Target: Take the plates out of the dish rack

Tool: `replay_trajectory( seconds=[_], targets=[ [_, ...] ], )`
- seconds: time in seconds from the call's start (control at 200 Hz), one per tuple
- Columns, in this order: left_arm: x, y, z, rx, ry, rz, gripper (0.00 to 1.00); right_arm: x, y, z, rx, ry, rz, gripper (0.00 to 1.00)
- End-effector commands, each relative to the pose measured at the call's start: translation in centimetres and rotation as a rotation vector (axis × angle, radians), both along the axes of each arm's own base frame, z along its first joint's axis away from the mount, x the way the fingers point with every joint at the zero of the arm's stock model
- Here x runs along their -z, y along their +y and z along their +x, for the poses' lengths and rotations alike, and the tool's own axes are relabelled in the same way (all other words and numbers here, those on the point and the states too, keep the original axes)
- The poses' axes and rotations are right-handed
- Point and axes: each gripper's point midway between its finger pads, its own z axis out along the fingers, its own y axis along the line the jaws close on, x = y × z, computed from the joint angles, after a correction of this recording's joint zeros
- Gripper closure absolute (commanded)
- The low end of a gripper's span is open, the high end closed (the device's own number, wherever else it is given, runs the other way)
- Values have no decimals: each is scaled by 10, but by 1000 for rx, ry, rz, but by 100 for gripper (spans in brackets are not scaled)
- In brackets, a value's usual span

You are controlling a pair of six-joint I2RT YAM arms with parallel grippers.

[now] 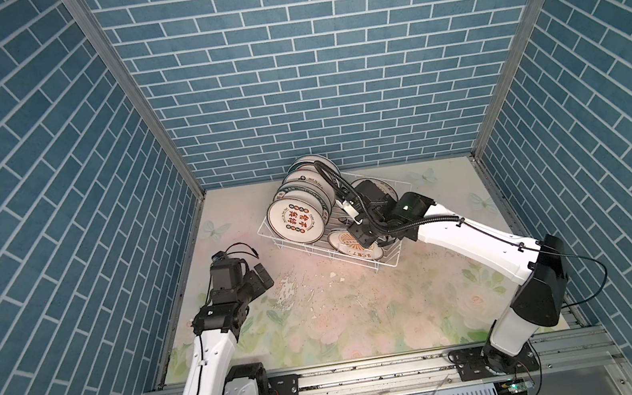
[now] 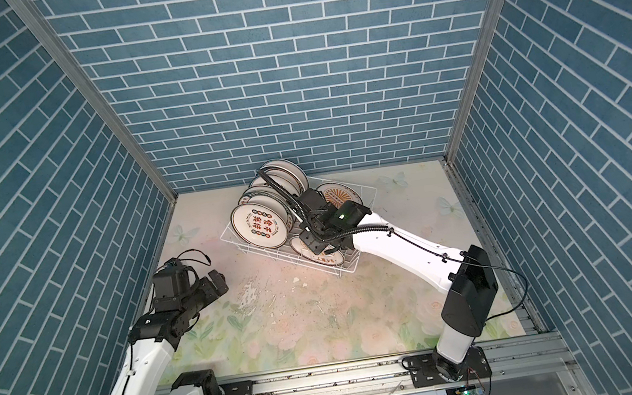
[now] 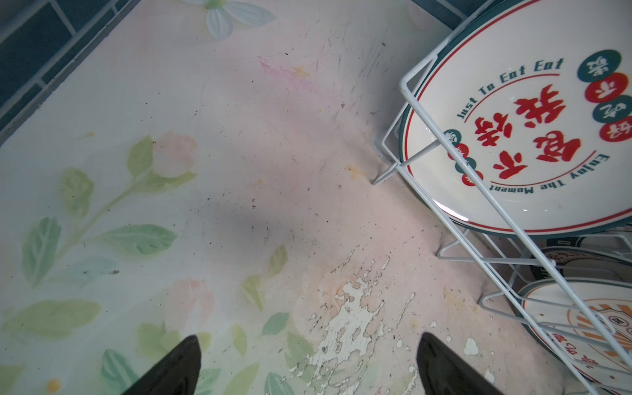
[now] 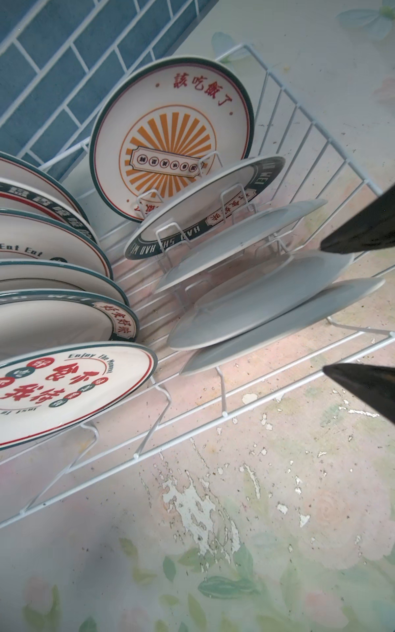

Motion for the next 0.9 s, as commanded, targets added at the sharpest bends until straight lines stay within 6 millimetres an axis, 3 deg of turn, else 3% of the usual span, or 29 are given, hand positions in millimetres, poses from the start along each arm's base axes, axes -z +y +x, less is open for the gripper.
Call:
replay_trajectory(
  seconds=[0.0,0.48,0.895],
  targets=[
    [6,-2,-1,17,9,1,1,13,4,-3,-11,24,5,50],
    [11,-4,5,25,22,-6,1,41,17,-11,-18,66,-28,56],
    [11,-3,6,21,20,1,1,58,15,-16,5,97,-37,62]
  ],
)
